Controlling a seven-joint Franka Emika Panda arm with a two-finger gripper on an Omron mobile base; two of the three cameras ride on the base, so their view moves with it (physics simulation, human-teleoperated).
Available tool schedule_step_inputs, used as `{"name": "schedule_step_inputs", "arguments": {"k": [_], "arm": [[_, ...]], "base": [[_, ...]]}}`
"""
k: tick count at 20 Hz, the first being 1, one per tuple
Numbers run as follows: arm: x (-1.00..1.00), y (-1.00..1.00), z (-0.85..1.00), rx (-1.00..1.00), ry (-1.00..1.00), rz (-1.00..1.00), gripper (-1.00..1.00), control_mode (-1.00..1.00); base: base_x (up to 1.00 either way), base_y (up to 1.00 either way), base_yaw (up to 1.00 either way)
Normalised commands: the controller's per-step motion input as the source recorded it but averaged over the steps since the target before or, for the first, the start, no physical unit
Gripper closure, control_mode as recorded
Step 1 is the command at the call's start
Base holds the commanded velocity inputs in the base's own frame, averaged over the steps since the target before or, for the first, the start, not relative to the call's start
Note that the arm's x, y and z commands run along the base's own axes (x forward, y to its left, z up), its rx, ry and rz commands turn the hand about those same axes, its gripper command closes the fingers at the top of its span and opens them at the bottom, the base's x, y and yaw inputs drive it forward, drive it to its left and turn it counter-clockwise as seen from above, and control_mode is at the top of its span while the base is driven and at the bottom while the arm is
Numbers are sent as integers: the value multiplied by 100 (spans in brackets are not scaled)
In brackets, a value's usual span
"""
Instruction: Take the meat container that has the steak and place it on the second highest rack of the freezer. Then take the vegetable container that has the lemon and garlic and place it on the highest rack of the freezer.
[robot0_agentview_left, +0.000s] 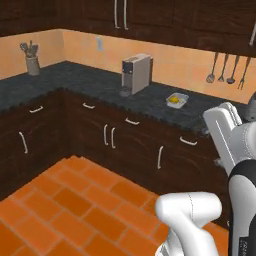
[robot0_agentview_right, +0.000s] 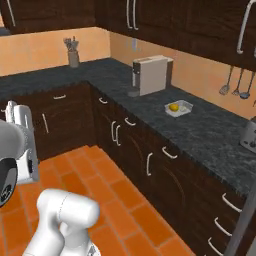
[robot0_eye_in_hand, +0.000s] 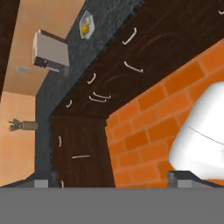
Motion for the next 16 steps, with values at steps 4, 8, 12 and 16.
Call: {"name": "schedule_step_inputs", "arguments": {"k": [4,8,12,16], "arm": [[0,0,0,0,0,0,-100,100],[0,0,0,0,0,0,-100,100],[0,0,0,0,0,0,-100,100],[0,0,0,0,0,0,-100,100]], "base": [[100,79,-65],[100,83,-66],[100,82,-62],[100,30,-45]]}}
